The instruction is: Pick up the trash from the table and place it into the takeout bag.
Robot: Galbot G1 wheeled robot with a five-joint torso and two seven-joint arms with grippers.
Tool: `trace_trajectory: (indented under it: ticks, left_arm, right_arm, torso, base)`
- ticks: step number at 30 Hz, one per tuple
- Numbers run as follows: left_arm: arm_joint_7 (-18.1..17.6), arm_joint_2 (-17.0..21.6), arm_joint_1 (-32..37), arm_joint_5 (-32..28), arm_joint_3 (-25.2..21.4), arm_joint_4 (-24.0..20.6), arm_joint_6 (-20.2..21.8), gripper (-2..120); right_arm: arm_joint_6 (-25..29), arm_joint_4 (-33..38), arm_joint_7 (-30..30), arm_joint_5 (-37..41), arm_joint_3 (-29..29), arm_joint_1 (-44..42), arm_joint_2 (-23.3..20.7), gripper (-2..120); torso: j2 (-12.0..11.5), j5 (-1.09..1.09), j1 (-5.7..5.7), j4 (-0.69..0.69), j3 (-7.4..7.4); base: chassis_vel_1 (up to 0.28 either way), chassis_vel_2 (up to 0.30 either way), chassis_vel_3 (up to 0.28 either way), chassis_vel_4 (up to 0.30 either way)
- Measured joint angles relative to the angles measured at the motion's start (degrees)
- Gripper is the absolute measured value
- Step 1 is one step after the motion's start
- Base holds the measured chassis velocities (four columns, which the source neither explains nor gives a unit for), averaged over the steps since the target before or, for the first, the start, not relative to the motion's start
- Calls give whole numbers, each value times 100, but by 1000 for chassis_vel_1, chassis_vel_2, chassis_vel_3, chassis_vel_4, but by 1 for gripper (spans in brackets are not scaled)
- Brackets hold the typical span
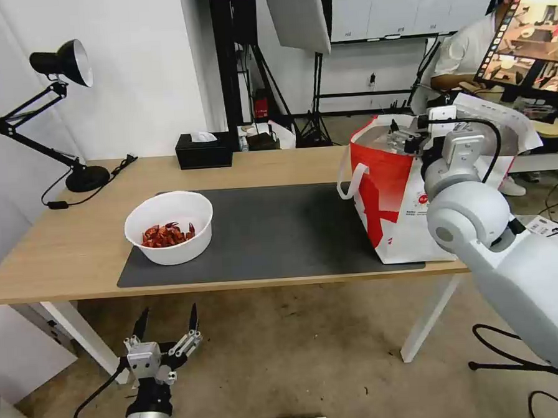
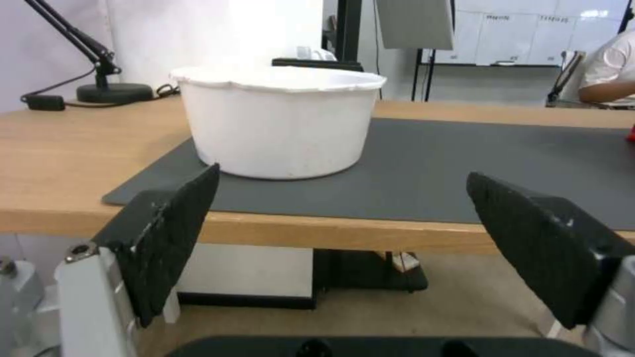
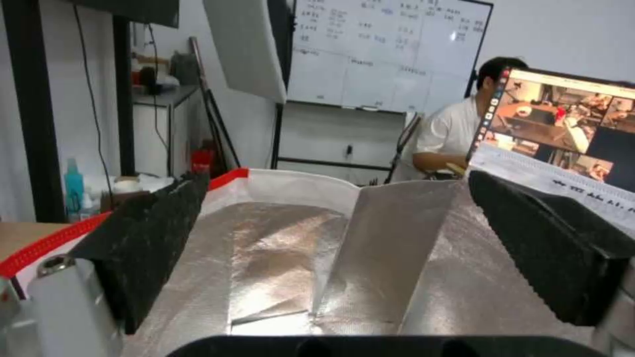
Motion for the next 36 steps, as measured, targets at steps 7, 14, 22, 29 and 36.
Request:
trace_trajectory:
  ticks: [7, 14, 22, 29, 36]
  left_arm:
    - [-2, 5, -18, -3, 5, 4, 8, 100]
    - [-5, 10, -51, -7, 10, 15, 13, 100]
    - [-11, 22, -119, -16, 52, 90, 15, 100]
    - [-9, 14, -153, -14, 93, 145, 0, 100]
    - [3, 50, -113, -12, 83, 152, -49, 100]
  right_arm:
    - [586, 205, -253, 92, 86, -110, 5, 100]
    - [1232, 809, -1037, 381, 331, -690, -143, 100]
    - [1824, 1470, -2511, 534, 858, -2230, -350, 100]
    - [2314, 1717, -3270, -98, 1209, -3874, -219, 100]
    - [3095, 1613, -3439, -1348, 1356, -5622, 413, 100]
  torso:
    - [0, 0, 0, 0, 0]
    - [0, -1, 0, 1, 0]
    - [0, 1, 0, 0, 0]
    - [1, 0, 0, -1, -1]
    - [0, 0, 0, -1, -1]
  base:
    - [0, 0, 0, 0]
    - [0, 0, 0, 0]
    - [0, 0, 0, 0]
    - [0, 0, 0, 0]
    - [0, 0, 0, 0]
